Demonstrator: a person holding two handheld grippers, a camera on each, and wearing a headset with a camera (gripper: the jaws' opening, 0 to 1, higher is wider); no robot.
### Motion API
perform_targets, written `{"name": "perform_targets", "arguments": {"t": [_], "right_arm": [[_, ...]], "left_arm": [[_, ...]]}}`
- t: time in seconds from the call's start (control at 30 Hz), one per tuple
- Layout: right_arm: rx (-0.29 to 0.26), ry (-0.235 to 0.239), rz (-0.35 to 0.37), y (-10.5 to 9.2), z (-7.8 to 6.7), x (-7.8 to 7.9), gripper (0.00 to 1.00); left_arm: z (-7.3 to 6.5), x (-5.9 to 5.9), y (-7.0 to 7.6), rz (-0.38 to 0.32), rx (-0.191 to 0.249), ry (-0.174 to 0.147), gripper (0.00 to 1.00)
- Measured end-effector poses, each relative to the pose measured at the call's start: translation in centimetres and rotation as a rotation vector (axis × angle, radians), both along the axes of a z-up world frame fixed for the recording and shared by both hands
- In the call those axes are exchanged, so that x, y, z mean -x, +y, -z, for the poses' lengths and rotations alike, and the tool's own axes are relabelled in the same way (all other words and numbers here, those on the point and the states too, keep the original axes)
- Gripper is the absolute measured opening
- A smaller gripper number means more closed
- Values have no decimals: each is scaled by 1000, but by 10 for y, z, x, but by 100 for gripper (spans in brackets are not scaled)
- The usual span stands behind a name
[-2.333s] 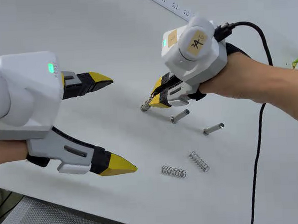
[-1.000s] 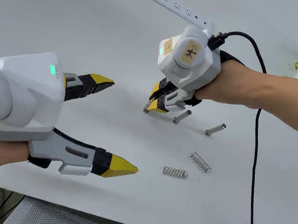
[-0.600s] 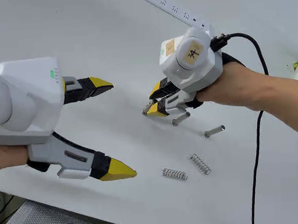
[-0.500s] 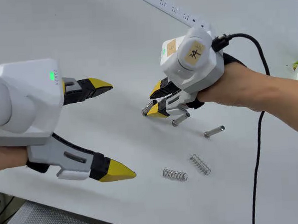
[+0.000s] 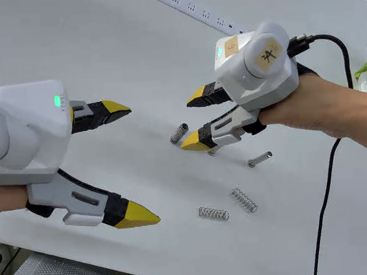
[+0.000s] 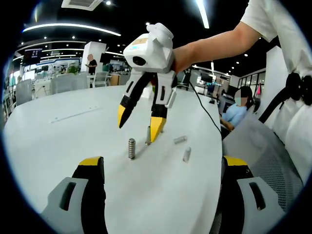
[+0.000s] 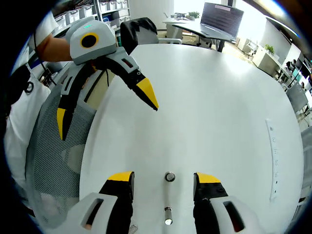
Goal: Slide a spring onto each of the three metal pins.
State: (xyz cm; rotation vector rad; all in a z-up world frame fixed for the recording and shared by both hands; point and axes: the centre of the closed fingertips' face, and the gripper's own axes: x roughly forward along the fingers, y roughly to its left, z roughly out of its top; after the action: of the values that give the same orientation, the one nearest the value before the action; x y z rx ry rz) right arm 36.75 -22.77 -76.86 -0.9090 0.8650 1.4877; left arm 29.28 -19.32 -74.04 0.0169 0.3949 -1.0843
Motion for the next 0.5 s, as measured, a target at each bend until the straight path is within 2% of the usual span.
{"name": "perform_targets", "arguments": {"t": [0.3, 0.33, 0.5], "right_arm": [[-119, -16, 74, -15, -30, 7, 57], [-130, -14, 82, -20, -30, 4, 59], [-179, -26, 125, -39, -41, 9, 64]], "left_arm": [[-2, -1, 3, 10, -33, -1, 99], [-2, -1, 3, 12, -37, 1, 99], [-3, 0, 3, 29, -62, -4, 99]]}}
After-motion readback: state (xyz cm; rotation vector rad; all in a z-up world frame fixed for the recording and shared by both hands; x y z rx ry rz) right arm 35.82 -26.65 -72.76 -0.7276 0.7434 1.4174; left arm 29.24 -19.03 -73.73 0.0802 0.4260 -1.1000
